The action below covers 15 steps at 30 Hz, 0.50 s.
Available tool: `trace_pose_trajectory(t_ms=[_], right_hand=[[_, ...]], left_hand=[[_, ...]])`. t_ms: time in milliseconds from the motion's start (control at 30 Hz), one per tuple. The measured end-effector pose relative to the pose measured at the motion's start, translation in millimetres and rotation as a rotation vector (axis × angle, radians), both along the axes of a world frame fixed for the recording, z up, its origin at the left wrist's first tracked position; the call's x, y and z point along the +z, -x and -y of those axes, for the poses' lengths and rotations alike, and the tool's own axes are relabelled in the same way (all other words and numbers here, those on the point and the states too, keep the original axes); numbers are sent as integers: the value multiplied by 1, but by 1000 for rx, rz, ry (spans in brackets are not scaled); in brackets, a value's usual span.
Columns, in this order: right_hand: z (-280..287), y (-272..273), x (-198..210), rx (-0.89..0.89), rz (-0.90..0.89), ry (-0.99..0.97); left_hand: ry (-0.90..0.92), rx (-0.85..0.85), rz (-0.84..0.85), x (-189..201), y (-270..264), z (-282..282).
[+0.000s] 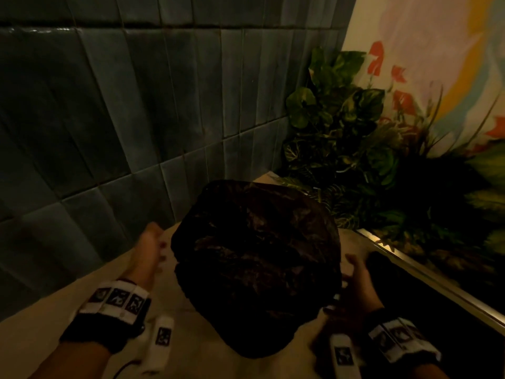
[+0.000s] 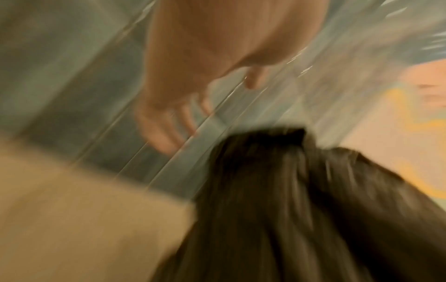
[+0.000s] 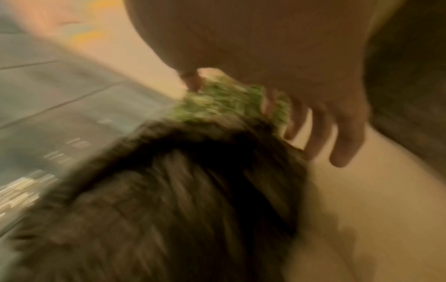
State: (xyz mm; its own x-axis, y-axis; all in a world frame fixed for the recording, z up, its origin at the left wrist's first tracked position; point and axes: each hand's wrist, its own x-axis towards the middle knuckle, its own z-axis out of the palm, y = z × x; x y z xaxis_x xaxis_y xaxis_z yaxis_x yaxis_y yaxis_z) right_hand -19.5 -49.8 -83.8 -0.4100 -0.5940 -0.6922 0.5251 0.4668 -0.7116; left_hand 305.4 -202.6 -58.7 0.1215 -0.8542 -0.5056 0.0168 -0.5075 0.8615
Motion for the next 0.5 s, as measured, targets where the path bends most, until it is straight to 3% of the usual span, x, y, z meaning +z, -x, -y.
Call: trace_pose_trajectory(t_ms=[67, 167, 267, 400, 500], right_hand=[[6, 7, 19, 30, -180, 73], [33, -8, 64, 148, -423, 124], [69, -27, 87, 295, -571, 107], [94, -38, 83, 563, -953, -214], [96, -40, 78, 529, -982, -258]], left_hand=[[179, -65, 38, 16, 3, 21], [329, -375, 169, 42, 34, 49], [363, -627, 508, 48, 67, 68], [370, -750, 931, 41, 89, 70], [255, -800, 1089, 37, 98, 68]])
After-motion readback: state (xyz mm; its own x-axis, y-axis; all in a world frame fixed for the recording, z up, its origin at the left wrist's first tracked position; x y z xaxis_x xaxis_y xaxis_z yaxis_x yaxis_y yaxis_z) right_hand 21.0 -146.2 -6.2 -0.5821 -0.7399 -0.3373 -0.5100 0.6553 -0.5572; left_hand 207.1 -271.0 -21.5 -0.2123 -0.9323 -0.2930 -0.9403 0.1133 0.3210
